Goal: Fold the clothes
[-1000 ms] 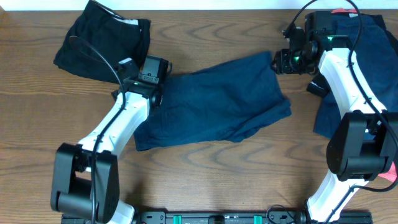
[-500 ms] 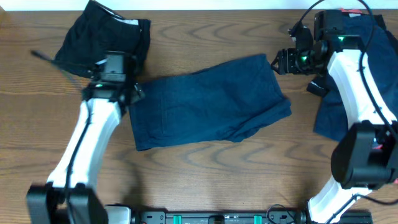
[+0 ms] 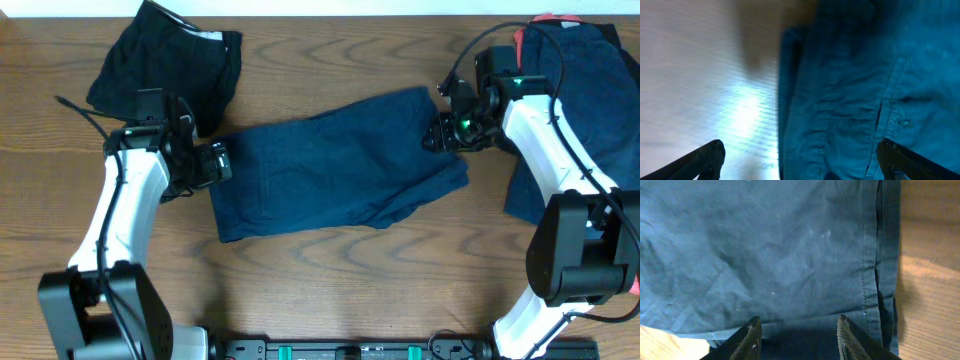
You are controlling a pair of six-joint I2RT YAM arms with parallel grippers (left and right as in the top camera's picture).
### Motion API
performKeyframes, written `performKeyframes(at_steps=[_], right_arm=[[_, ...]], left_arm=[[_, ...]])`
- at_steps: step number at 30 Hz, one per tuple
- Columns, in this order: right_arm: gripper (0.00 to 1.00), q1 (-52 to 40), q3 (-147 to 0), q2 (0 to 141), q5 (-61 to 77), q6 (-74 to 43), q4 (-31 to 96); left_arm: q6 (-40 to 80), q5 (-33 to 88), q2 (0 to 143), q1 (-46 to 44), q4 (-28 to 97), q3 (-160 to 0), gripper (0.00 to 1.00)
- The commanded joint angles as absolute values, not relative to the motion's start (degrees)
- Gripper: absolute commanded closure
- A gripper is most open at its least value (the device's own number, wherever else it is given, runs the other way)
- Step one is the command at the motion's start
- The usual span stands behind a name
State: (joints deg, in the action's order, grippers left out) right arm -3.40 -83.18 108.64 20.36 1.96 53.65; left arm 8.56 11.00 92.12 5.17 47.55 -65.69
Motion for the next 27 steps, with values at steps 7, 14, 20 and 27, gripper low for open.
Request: performKeyframes(at_steps=[7, 14, 20, 27], right_arm=[[0.53, -3.6, -82.7, 108.9, 20.1, 2.2, 52.0], [0.53, -3.6, -82.7, 108.9, 20.1, 2.2, 52.0], [0.53, -3.6, -82.7, 108.9, 19.9, 2.2, 51.7], [0.54, -3.6, -82.7, 108.9, 19.9, 2.2, 50.9]], left_arm=[[1.7, 17.5, 104.0, 5.8, 46.6, -65.1, 0.02], [1.1, 17.5, 106.7, 5.8, 45.9, -65.1, 0.02], [1.1, 17.6, 107.1, 5.8, 42.9, -63.2, 0.02], [3.1, 18.0, 107.1, 5.5, 35.3, -57.1, 0.32]])
